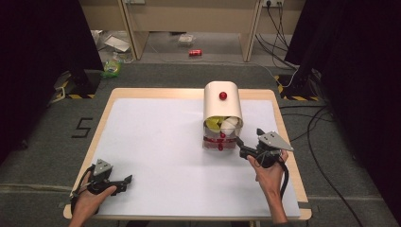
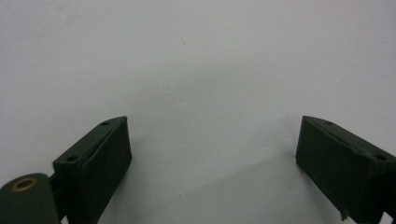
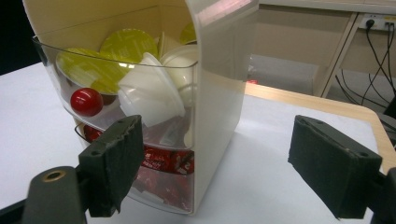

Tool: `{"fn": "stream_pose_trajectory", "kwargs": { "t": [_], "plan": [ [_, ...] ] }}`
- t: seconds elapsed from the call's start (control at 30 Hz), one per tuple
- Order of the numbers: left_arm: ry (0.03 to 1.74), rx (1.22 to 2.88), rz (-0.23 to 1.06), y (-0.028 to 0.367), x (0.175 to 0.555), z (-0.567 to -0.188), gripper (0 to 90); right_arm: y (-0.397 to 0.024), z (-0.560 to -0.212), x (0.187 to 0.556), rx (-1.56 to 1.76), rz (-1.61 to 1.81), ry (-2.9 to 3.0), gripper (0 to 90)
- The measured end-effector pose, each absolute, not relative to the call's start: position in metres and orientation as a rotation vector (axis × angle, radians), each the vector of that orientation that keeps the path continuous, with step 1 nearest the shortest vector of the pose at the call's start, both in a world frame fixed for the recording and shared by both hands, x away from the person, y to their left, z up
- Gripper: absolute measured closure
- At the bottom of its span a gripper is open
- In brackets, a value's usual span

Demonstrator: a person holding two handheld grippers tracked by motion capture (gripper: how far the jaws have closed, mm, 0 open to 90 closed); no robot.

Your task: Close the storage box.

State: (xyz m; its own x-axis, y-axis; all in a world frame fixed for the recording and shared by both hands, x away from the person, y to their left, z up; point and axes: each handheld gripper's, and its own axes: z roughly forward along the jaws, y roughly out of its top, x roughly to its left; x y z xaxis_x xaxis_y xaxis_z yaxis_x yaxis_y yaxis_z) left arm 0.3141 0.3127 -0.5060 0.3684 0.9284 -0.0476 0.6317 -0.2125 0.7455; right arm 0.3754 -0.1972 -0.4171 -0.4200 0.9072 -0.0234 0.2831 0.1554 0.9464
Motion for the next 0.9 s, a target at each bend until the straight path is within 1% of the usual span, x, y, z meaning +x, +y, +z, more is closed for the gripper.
{"fn": "stream_pose_trajectory", "kwargs": {
  "t": [0.9],
  "plan": [
    [1.346,1.941,0.549,0.313,0.314,-0.506,9.4,-0.213,-0.420,0.357,1.154,1.263,1.806,18.4]
  ]
}}
